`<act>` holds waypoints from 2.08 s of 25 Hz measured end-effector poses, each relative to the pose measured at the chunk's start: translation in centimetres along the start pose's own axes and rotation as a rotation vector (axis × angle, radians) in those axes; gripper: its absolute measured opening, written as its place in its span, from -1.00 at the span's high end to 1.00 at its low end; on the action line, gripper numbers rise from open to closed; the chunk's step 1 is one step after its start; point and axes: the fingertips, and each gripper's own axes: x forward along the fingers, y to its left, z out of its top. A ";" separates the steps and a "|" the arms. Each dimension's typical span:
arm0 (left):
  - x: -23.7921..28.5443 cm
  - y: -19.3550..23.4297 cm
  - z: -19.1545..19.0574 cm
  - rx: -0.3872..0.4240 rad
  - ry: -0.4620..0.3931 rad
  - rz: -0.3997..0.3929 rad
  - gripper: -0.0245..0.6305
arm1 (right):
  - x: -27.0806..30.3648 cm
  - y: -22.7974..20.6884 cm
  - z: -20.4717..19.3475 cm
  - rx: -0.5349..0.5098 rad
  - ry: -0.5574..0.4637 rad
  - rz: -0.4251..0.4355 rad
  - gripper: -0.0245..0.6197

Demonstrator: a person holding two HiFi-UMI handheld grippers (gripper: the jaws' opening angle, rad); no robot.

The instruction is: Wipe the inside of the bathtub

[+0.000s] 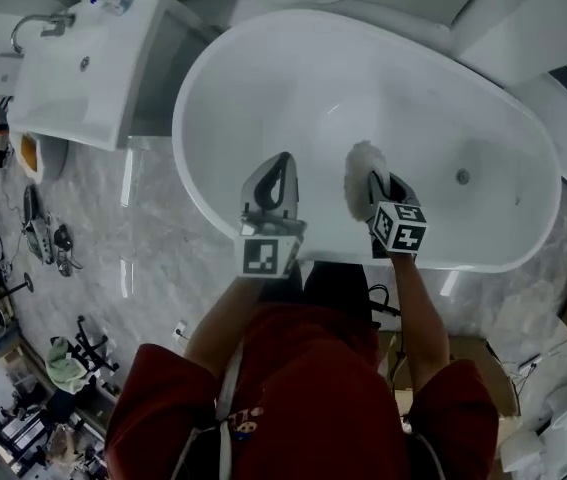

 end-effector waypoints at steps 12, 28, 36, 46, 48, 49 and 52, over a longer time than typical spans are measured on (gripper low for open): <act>-8.7 -1.2 5.3 -0.009 -0.156 -0.073 0.88 | -14.4 4.0 6.0 0.010 -0.279 -0.095 0.62; -25.1 -2.0 7.2 -0.041 -0.202 -0.142 0.88 | -31.2 18.4 2.1 -0.203 -0.617 -0.226 0.62; -28.6 -4.9 10.9 -0.051 -0.219 -0.163 0.88 | -41.4 20.7 2.1 -0.258 -0.838 -0.307 0.62; -29.0 -10.5 15.6 -0.028 -0.266 -0.149 0.88 | -50.6 19.6 2.1 -0.424 -1.143 -0.522 0.62; -29.2 -11.5 16.1 -0.040 -0.278 -0.153 0.88 | -50.7 19.2 2.0 -0.444 -1.149 -0.533 0.62; -29.2 -12.0 16.2 -0.040 -0.282 -0.152 0.88 | -50.6 18.9 2.0 -0.449 -1.144 -0.531 0.62; -28.9 -12.8 15.8 -0.021 -0.276 -0.130 0.88 | -50.3 18.3 2.0 -0.465 -1.124 -0.521 0.62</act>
